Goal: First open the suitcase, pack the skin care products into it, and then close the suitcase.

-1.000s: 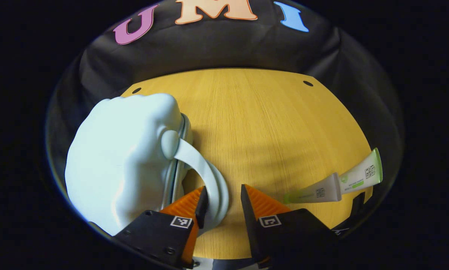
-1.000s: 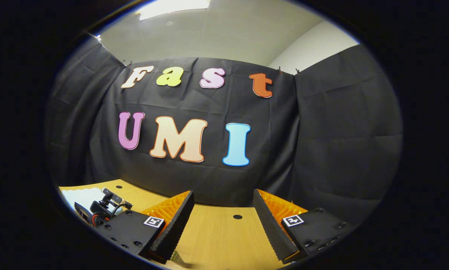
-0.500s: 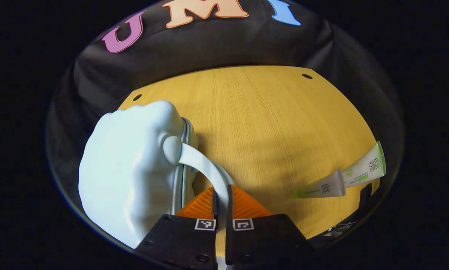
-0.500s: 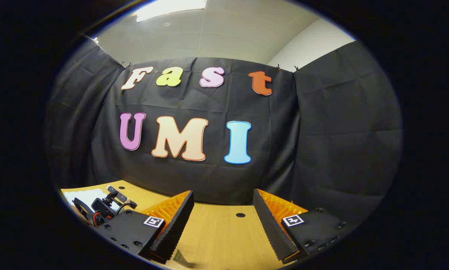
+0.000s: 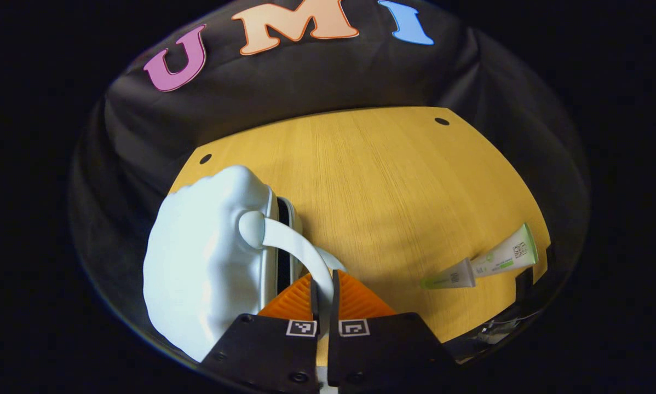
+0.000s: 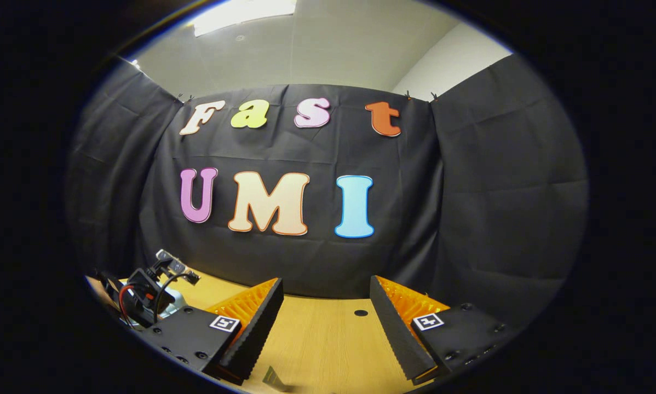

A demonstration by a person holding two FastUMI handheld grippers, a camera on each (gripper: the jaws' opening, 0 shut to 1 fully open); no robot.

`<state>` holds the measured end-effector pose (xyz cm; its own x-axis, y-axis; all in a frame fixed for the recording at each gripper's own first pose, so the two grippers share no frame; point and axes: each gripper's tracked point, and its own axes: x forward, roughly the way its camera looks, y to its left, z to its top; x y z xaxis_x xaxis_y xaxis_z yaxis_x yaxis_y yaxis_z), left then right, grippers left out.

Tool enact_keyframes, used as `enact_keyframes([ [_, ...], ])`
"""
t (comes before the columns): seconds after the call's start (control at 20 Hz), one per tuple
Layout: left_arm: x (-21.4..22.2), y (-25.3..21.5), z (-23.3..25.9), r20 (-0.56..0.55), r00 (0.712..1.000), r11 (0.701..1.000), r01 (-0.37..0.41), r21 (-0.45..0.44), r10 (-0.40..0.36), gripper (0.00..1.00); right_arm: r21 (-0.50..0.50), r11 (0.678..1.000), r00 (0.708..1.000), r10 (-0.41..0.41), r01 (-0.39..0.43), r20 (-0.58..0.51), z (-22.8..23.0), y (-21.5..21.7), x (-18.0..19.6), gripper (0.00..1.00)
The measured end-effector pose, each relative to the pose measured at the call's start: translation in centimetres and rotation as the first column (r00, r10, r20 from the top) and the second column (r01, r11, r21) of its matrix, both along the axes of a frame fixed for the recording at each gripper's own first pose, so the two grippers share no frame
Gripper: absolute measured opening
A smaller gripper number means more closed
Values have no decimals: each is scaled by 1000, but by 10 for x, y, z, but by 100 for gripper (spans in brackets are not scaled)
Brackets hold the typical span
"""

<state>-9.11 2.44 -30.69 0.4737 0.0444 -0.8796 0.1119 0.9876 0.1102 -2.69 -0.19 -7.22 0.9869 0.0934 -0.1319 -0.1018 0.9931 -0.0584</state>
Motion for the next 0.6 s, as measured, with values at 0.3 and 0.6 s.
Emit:
enact_keyframes([
  [0.3, 16, 10, 42, 71, 997, 1000, -10, -28, 12, 0, 20, 1000, 1000, 9, -9, -18, -8, 11, -2, 99],
  [0.6, 28, 47, 89, 158, 987, 1000, 1, 4, -2, 0, 32, 999, 999, 32, -32, -17, -9, 28, 2, 99],
])
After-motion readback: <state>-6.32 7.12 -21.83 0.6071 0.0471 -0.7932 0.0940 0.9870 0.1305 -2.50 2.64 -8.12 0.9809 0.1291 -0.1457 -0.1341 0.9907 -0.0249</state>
